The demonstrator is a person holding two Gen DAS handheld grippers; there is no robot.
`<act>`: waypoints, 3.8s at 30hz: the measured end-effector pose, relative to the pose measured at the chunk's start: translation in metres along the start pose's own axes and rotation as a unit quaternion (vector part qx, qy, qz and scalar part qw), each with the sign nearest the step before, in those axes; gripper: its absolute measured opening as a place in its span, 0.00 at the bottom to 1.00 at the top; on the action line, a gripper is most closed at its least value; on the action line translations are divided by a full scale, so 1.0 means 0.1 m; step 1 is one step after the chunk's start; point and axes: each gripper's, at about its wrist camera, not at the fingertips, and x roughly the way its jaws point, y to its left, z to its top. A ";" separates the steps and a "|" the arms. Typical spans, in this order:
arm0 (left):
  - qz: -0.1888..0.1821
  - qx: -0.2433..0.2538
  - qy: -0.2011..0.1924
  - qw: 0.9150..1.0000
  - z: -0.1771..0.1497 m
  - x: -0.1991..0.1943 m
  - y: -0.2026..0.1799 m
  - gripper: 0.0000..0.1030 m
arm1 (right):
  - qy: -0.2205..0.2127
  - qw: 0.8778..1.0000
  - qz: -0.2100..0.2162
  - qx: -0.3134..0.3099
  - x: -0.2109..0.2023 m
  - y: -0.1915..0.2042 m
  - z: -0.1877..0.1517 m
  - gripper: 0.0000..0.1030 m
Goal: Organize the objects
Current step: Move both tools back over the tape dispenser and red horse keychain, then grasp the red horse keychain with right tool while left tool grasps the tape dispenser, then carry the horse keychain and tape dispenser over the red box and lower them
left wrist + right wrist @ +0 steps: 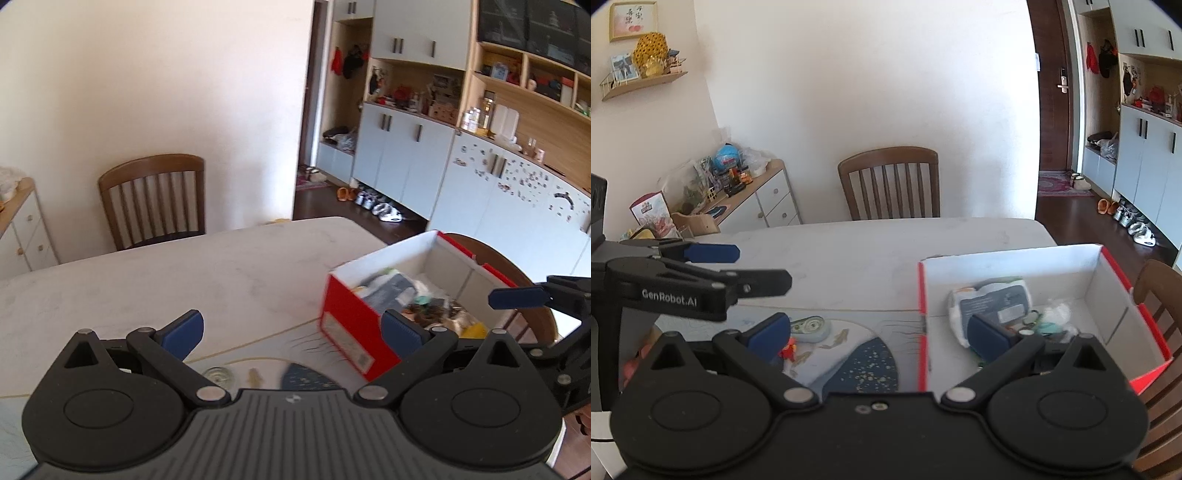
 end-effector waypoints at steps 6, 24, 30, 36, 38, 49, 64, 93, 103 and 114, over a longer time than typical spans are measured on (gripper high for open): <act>0.016 -0.018 0.003 1.000 -0.04 -0.01 0.41 1.00 | 0.016 1.000 0.008 -0.017 0.20 0.27 0.00 0.99; 0.081 -0.058 0.043 0.994 -0.32 0.38 1.44 1.00 | 0.075 0.996 0.008 -0.057 1.07 0.88 -0.10 0.94; 0.078 -0.064 0.065 0.993 -0.40 0.61 1.53 1.00 | 0.099 0.992 0.017 -0.072 1.37 1.08 -0.21 0.92; 0.061 -0.064 0.074 0.993 -0.40 0.78 1.55 1.00 | 0.115 0.989 0.025 -0.086 1.64 1.25 -0.31 0.87; 0.053 -0.057 0.075 0.994 -0.38 0.82 1.52 1.00 | 0.121 0.989 0.028 -0.084 1.73 1.28 -0.35 0.84; 0.043 -0.052 0.078 0.995 -0.26 1.00 1.52 1.00 | 0.151 0.985 0.033 -0.078 2.24 1.39 -0.51 0.70; 0.031 -0.042 0.093 0.994 -0.31 1.21 1.45 1.00 | 0.143 0.986 0.027 -0.081 2.38 1.47 -0.59 0.38; -0.079 0.089 0.134 0.984 -0.73 1.64 0.98 0.80 | 0.187 0.979 0.060 -0.060 1.70 0.98 -0.91 0.34; -0.070 0.106 0.148 0.981 -0.77 1.71 0.94 0.58 | 0.186 0.980 0.037 -0.050 1.68 0.94 -0.85 0.34; -0.031 0.070 0.150 0.986 -0.80 1.59 0.88 0.52 | 0.171 0.985 0.011 -0.030 1.41 0.70 -0.78 0.34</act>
